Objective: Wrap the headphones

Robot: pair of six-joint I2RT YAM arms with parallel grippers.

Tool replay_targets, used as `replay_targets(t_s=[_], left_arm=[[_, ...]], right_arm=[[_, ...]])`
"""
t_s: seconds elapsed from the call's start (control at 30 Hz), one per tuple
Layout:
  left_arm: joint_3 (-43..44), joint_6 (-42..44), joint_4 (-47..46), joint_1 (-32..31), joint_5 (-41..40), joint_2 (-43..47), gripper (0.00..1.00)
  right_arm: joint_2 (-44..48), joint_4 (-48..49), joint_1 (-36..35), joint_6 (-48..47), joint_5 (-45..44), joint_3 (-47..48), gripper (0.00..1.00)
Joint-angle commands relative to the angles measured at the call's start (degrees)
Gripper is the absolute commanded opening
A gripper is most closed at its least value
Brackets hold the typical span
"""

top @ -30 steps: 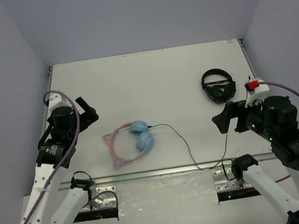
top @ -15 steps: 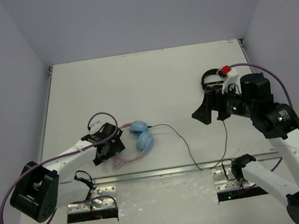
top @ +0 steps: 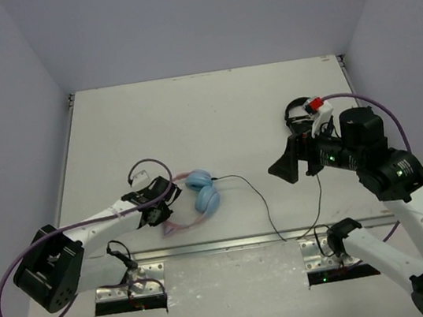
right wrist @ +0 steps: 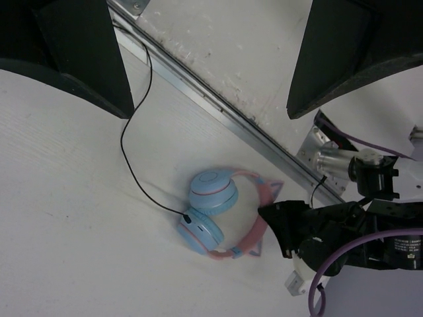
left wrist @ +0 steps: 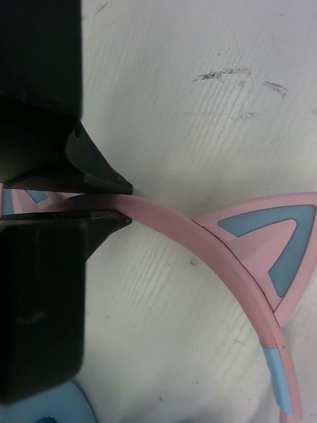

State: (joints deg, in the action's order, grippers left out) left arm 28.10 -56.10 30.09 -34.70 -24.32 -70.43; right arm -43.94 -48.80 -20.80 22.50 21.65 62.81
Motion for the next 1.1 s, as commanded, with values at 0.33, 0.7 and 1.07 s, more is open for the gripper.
replay_targets(t_s=[0.33,0.7,1.07], left_arm=[[28.1,-1.1,26.5,-16.5,-13.2,13.4,0.0],[48.1,5.6,30.3,-16.5,-11.6,18.5,0.0],[57.6,6.6,26.2,-16.5,-10.3,18.8,0.0]], right_arm=[[8.1,33.0,-0.3,6.3,14.2,-19.7,0.99],[4.0,46.2,-0.3,-1.9,11.2,-27.0,0.88],[-2.6,70.4,-0.9,9.1,20.3,-36.1,0.42]])
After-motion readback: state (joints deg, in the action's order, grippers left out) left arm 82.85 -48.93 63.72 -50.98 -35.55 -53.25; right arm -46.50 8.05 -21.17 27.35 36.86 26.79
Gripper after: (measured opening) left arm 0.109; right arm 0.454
